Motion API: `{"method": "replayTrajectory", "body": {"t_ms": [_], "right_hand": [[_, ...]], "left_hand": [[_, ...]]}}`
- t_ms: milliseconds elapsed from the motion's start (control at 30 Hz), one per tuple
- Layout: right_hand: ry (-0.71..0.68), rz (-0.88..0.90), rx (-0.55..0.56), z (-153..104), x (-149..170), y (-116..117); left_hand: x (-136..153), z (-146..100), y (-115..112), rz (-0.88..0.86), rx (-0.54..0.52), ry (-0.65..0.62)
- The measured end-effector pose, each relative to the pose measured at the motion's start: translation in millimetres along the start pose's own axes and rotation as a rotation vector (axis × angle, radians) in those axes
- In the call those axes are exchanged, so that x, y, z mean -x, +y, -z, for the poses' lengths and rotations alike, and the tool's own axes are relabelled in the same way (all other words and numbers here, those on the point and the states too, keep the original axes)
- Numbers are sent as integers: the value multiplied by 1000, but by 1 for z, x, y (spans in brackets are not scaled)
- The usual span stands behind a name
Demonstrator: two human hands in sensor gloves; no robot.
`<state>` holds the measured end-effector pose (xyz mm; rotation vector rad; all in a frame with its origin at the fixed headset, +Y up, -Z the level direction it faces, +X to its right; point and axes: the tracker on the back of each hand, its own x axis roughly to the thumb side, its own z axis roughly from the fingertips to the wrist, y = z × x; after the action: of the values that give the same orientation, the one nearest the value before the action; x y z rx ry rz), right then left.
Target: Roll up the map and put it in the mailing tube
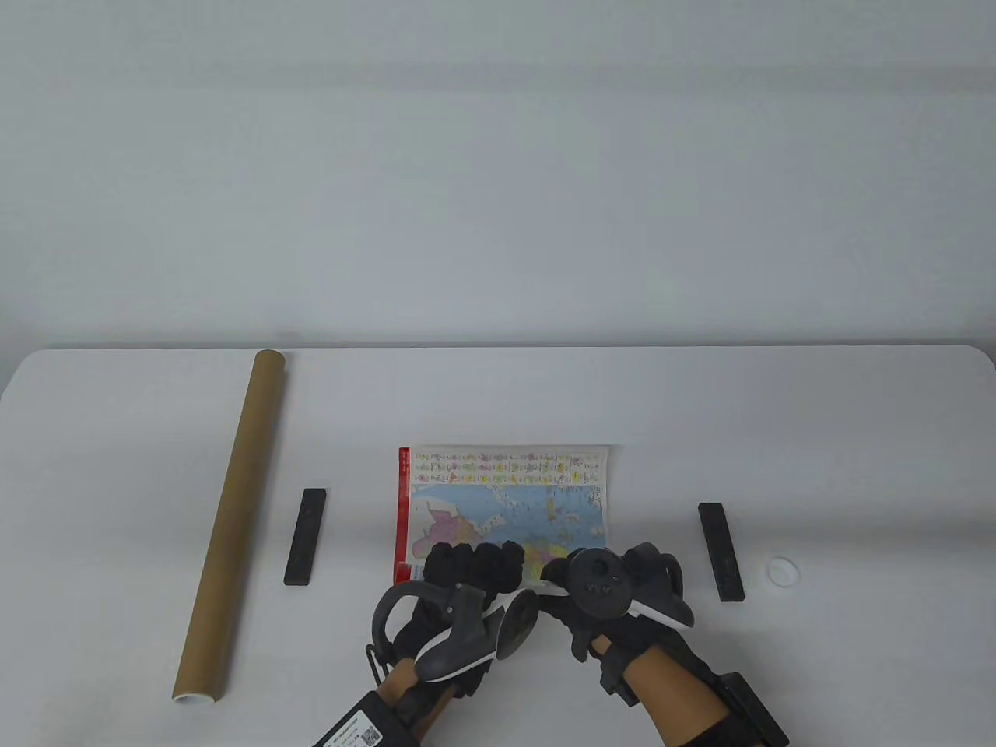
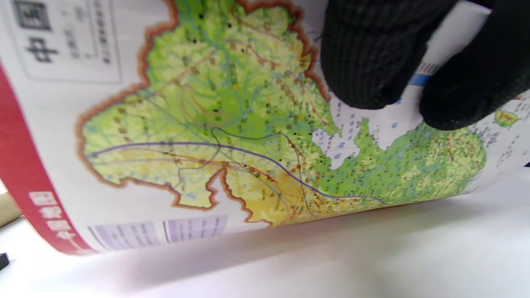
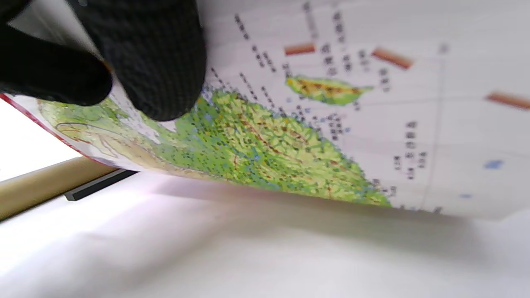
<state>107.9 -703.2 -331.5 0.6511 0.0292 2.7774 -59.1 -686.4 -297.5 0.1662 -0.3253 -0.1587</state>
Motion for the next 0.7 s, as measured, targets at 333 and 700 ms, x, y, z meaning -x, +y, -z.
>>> {"method": "replayTrajectory", "body": {"t_ms": [333, 700], "right_hand": [[-77, -229, 139, -9, -21, -5], [-139, -495, 214, -13, -41, -1]], "left_hand": [[16, 9, -12, -147, 109, 48], [40, 18, -27, -483, 363, 70]]}}
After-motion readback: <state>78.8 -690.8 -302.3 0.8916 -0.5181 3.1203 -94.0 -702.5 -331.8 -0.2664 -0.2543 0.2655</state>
